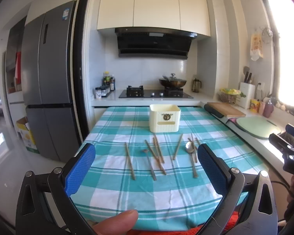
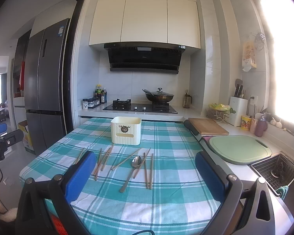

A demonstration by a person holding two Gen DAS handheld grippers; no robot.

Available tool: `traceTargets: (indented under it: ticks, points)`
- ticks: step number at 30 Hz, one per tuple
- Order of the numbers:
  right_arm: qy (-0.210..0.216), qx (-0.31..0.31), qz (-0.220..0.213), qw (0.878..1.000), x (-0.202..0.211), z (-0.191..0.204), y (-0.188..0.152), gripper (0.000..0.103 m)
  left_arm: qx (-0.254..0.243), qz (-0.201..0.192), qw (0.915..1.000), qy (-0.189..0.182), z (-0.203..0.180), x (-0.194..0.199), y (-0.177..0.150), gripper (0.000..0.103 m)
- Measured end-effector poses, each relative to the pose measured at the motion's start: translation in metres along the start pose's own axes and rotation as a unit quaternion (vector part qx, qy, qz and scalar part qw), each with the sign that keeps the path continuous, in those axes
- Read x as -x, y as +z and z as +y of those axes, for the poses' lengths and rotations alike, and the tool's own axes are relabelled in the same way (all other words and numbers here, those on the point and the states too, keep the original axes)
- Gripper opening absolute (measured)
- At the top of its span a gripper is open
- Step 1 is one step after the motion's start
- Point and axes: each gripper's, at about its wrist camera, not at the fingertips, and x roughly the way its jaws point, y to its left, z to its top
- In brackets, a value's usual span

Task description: Organize utensils

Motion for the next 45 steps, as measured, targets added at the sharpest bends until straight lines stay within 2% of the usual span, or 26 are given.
traceTargets:
  ticks: [45]
  points:
    - [0.001, -0.007, 0.006, 1.0, -0.0018, -0.0033, 0.0039, 0.103, -0.011, 0.001, 0.9999, -0.007, -0.0056, -0.0096, -0.0001, 0.103]
